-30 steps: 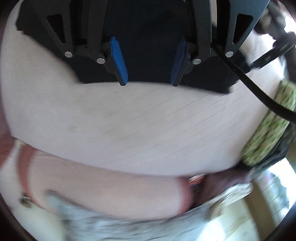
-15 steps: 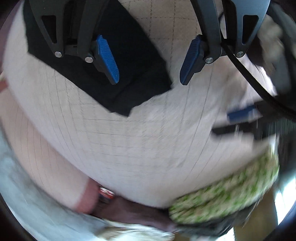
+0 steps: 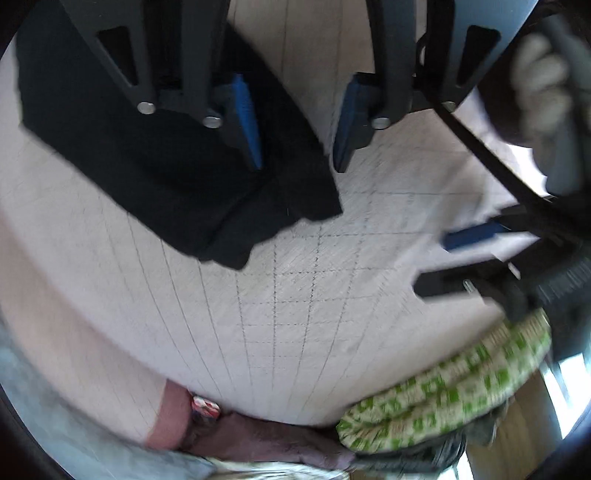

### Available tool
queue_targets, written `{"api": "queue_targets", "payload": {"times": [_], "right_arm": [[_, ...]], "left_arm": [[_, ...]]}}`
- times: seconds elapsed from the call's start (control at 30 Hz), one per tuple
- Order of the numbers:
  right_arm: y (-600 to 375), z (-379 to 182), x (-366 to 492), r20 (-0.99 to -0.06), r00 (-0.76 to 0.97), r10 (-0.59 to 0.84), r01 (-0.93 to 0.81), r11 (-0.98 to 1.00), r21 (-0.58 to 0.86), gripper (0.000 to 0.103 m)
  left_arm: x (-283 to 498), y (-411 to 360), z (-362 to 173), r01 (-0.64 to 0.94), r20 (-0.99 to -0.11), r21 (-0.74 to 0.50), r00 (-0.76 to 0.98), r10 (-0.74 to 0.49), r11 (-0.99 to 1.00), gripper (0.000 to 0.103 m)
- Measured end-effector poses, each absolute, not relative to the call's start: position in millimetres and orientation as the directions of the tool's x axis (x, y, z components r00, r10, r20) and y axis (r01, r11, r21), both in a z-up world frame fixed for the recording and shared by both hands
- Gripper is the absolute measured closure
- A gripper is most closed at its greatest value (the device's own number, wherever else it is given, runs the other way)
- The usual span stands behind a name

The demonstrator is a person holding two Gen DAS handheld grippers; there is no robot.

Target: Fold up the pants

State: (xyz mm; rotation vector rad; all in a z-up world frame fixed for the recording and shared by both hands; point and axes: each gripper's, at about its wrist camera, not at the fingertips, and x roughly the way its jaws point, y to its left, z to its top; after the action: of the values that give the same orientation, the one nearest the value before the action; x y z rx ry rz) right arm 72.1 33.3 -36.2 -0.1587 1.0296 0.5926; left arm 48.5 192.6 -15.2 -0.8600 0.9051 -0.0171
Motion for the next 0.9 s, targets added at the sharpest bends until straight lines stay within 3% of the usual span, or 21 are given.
{"api": "queue_targets", "payload": {"times": [0.13, 0.2, 0.4, 0.63, 0.67, 0.73, 0.8, 0.9], "right_arm": [[8, -10, 89, -0.818, 0.433, 0.379, -0.457, 0.874, 0.164, 0.054], [9, -6, 109, -0.832, 0.43, 0.351, -0.459, 0.878, 0.134, 0.035], [47, -30, 159, -0.911, 0.305, 0.277, -0.513, 0.854, 0.088, 0.031], [97, -77, 182, -0.973, 0.209, 0.099, -0.621, 0.782, -0.054, 0.031], [99, -76, 182, -0.97, 0.218, 0.109, -0.62, 0.783, -0.051, 0.033], [95, -73, 182, -0.965, 0.219, 0.142, -0.615, 0.788, -0.024, 0.05], [85, -70, 187, -0.963, 0.214, 0.164, -0.587, 0.81, 0.007, 0.074], [67, -67, 192, -0.959, 0.183, 0.215, -0.552, 0.83, 0.081, 0.079]], "left_arm": [[51, 168, -15, -0.287, -0.694, -0.637, 0.616, -0.372, 0.715, 0.027], [57, 148, -14, -0.235, -0.708, -0.604, 0.597, -0.377, 0.762, 0.027], [72, 104, -16, -0.097, -0.739, -0.519, 0.55, -0.389, 0.849, 0.027], [76, 102, -25, -0.074, -0.713, -0.569, 0.541, -0.447, 0.819, 0.032], [76, 109, -26, -0.085, -0.695, -0.603, 0.544, -0.47, 0.793, 0.032], [76, 114, -28, -0.093, -0.683, -0.624, 0.548, -0.483, 0.776, 0.032], [75, 110, -27, -0.082, -0.699, -0.587, 0.553, -0.453, 0.805, 0.033], [76, 100, -25, -0.07, -0.723, -0.526, 0.561, -0.403, 0.847, 0.038]]}}
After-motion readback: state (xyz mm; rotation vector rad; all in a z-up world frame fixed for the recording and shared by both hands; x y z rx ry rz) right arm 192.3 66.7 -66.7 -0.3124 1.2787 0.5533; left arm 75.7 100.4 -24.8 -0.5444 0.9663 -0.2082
